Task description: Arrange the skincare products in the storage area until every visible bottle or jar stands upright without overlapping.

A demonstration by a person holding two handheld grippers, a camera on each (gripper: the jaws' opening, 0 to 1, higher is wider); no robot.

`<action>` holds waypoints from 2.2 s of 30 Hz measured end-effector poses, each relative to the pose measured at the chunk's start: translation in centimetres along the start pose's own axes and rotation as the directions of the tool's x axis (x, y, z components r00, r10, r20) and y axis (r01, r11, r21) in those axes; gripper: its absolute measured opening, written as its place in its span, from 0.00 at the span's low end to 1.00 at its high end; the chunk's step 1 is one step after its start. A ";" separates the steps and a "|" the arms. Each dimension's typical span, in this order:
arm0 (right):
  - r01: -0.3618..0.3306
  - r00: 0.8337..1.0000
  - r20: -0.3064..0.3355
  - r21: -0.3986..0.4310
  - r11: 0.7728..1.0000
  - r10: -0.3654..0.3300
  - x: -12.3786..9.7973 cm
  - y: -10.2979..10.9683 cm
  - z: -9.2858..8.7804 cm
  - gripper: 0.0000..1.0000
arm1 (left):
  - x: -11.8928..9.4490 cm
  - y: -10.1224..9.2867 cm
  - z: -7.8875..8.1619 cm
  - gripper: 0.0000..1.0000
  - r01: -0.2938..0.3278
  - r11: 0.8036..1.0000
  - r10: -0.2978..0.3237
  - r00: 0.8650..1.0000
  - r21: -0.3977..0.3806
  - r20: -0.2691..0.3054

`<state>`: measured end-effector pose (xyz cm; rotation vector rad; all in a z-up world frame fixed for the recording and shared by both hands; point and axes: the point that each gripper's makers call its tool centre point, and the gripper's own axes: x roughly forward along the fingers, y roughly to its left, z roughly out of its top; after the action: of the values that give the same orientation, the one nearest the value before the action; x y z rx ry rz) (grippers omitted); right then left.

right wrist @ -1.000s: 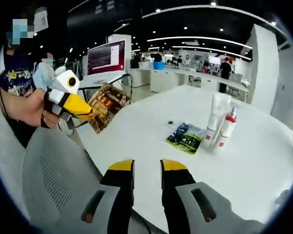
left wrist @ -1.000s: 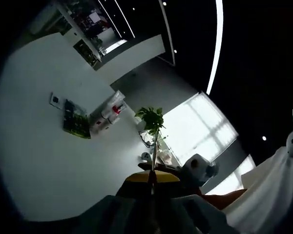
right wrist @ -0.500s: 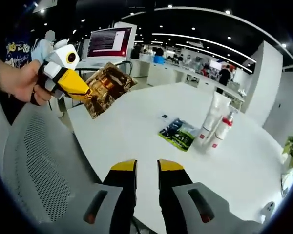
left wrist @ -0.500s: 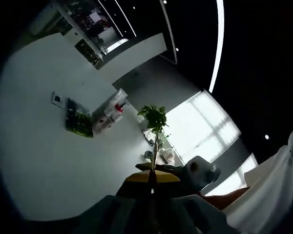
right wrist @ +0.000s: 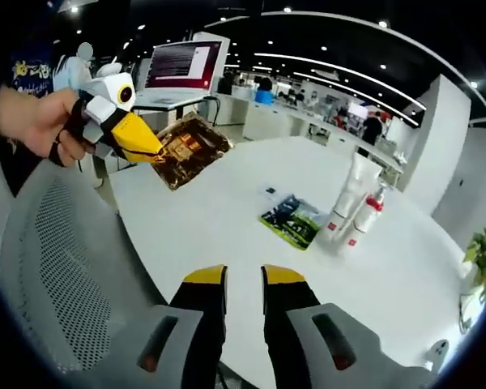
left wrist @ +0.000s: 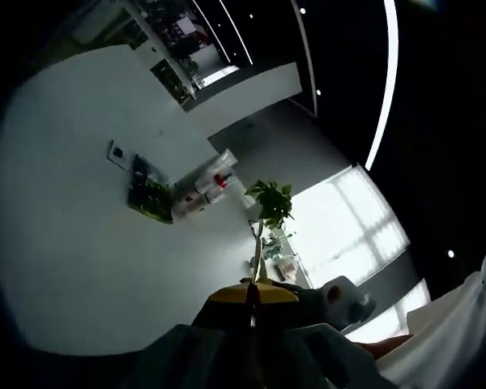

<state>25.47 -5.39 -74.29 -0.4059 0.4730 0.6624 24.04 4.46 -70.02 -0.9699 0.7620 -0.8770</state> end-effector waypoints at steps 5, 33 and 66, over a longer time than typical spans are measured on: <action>0.005 1.000 -0.004 0.000 1.000 -0.005 0.0 -0.1 -0.1 0.14 | 0.3 0.9 0.3 0.01 -0.017 0.998 0.017 1.000 -0.056 0.005; 0.001 0.991 -0.134 -0.064 0.998 -0.009 1.2 0.2 -2.6 0.15 | 5.4 14.6 10.0 0.01 -0.266 0.939 0.270 0.963 -0.216 -0.011; -0.013 0.986 -0.168 -0.039 0.999 0.006 1.4 0.3 -3.3 0.15 | 7.6 20.2 12.0 0.06 -0.467 0.878 0.442 0.876 -0.107 -0.193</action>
<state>25.28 -6.19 -77.78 -0.5003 0.6224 0.6508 43.18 8.10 -85.19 -0.8038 1.1572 -0.4902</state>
